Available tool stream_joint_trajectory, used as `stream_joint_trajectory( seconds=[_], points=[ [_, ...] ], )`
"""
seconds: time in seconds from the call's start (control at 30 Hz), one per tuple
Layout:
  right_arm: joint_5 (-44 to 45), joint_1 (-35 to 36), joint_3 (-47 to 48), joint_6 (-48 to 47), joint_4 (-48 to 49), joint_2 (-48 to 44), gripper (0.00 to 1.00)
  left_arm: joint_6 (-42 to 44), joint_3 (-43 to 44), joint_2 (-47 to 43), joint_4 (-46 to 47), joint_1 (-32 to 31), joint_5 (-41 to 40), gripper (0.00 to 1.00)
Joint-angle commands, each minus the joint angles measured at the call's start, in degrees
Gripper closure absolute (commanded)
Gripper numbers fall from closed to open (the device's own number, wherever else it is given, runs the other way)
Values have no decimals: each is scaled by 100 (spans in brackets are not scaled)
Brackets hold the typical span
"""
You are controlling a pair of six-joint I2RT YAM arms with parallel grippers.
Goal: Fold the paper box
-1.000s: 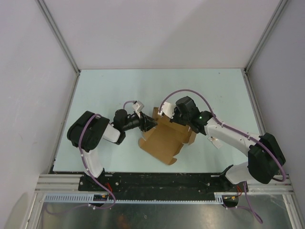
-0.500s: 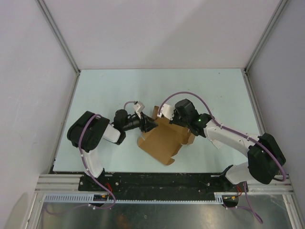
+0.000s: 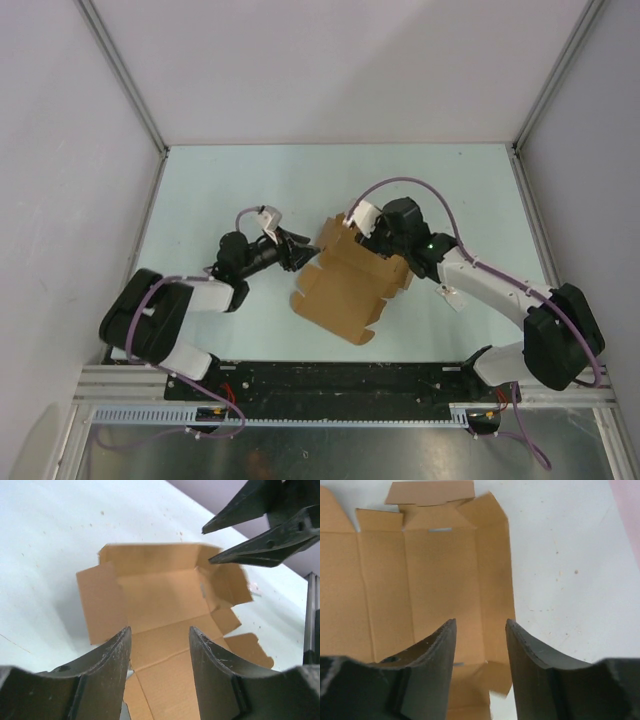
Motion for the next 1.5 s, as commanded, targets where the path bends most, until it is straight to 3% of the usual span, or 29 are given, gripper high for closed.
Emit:
stream_joint_trajectory(
  seconds=[0.0,0.1,0.17,0.23,0.43,0.5,0.57,0.67,1.13,1.23,1.47],
  points=[
    [-781,-566,-10,557,707,-251,42,166,28,-847,-846,20,-289,44],
    [-1133,-1137,121,1006,1269,-59,36,290,142,-980,-1251,29,-369,44],
    [-1633,-1436,602,1077,1157,169,34,299,222,-902,-1418,38,-377,43],
    [-2560,-1867,1226,990,342,845,32,272,353,-814,-1628,73,-395,43],
    [-4426,-2684,4397,454,-2189,3503,30,377,494,-901,-2007,161,-421,41],
    [-4718,-2817,5424,365,-2883,4140,29,404,521,-972,-2113,178,-430,41],
    [-4903,-2940,5746,409,-3036,4678,28,430,538,-989,-2157,196,-465,41],
    [-5194,-2923,5843,356,-3202,4916,23,448,556,-946,-2218,205,-518,40],
    [-5239,-2826,4517,374,-2659,4627,26,501,556,-972,-2368,231,-694,38],
    [-5159,-2782,4402,374,-2632,4626,31,510,556,-981,-2368,231,-694,38],
    [-5177,-2721,4270,409,-2562,4574,55,518,547,-981,-2386,257,-694,38]
  ],
)
